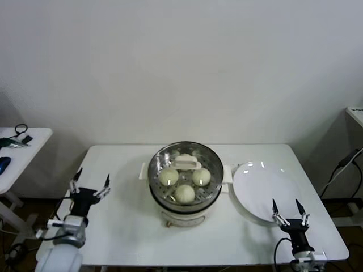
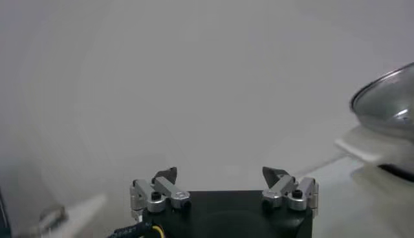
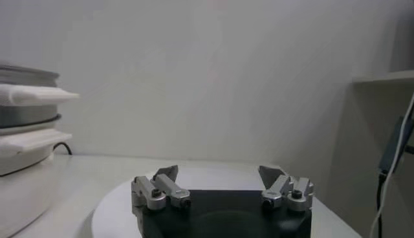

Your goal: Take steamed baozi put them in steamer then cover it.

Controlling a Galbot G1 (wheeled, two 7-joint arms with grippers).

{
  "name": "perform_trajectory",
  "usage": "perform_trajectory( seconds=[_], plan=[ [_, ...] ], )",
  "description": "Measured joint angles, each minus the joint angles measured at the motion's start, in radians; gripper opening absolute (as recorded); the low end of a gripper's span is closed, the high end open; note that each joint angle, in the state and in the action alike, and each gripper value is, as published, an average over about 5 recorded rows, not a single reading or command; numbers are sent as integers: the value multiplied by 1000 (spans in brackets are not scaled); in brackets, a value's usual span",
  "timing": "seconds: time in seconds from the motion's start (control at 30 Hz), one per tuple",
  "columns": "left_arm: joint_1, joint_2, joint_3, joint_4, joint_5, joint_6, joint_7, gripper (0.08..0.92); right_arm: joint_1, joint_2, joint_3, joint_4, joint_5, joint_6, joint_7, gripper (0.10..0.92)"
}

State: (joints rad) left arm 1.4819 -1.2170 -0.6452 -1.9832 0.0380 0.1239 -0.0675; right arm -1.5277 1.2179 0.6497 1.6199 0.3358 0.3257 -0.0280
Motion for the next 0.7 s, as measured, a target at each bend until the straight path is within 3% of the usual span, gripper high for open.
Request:
perform_trajectory(
  seconds=[0.3,0.7],
  plan=[
    [38,-18,-22,110,-194,-125,13,823,-2,-5,-7,-4,12,-6,-4,823],
    [61,-26,-28,157,-292,-192,27,823,-3,-1,-11,-1,17,-15,-5,823]
  ],
)
